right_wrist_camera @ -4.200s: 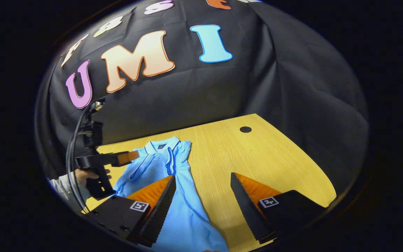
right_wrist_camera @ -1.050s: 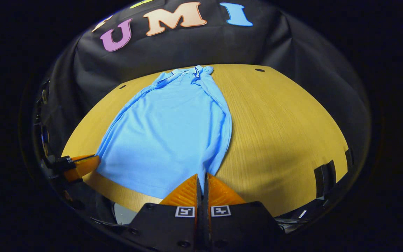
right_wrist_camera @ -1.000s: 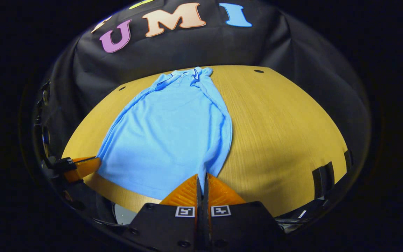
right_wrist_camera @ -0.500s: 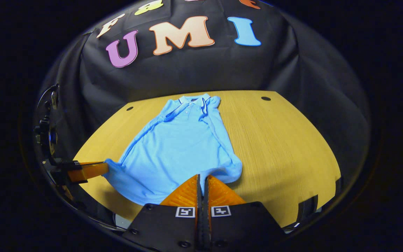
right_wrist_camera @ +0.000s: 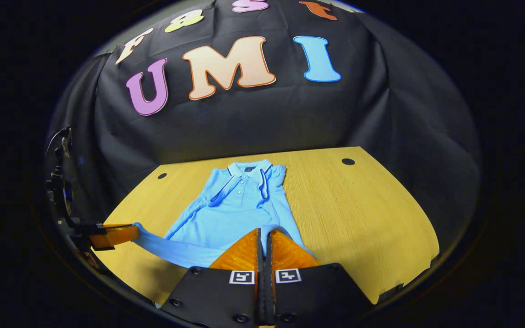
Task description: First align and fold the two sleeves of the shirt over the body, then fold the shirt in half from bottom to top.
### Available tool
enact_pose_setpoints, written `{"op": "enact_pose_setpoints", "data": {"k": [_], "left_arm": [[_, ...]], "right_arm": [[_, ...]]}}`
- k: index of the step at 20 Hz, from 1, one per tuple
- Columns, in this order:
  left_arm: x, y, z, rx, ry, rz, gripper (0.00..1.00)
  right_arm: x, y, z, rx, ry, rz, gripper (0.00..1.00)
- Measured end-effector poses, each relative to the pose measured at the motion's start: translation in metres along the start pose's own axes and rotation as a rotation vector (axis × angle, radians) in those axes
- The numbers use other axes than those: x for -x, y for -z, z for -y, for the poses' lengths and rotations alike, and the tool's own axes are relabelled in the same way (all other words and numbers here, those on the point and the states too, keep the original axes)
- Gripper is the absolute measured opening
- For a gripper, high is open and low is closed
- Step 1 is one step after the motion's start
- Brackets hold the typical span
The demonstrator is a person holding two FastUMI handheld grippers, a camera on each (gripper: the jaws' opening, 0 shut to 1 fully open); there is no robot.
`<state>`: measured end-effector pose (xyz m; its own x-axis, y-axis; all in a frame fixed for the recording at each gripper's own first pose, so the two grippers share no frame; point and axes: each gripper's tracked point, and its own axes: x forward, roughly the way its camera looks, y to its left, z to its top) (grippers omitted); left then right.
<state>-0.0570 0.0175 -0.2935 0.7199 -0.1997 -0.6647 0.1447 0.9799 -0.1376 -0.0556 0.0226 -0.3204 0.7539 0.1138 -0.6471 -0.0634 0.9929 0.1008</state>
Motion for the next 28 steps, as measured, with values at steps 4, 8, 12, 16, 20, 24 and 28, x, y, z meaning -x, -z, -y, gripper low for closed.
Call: {"op": "enact_pose_setpoints", "data": {"k": [4,8,12,16,20,24,28], "left_arm": [[-0.030,-0.042,-0.010,-0.013,0.003,0.031,0.00],[-0.067,-0.083,-0.022,-0.023,0.002,0.048,0.00],[-0.109,-0.121,-0.032,-0.038,0.000,0.065,0.00],[-0.150,-0.144,-0.038,-0.057,0.000,0.073,0.00],[-0.197,-0.155,-0.043,-0.078,0.001,0.071,0.00],[-0.244,-0.163,-0.048,-0.074,-0.001,0.089,0.00],[-0.284,-0.152,-0.054,-0.095,-0.015,0.079,0.00]], "right_arm": [[-0.032,-0.036,-0.003,-0.004,0.009,0.042,0.00],[-0.073,-0.070,-0.008,0.016,0.018,0.083,0.02],[-0.119,-0.089,-0.007,0.011,0.034,0.092,0.02],[-0.167,-0.102,0.001,0.004,0.065,0.096,0.02],[-0.210,-0.109,0.011,-0.014,0.104,0.089,0.03],[-0.257,-0.095,0.021,-0.030,0.148,0.068,0.02],[-0.294,-0.081,0.034,-0.051,0.181,0.032,0.02]]}}
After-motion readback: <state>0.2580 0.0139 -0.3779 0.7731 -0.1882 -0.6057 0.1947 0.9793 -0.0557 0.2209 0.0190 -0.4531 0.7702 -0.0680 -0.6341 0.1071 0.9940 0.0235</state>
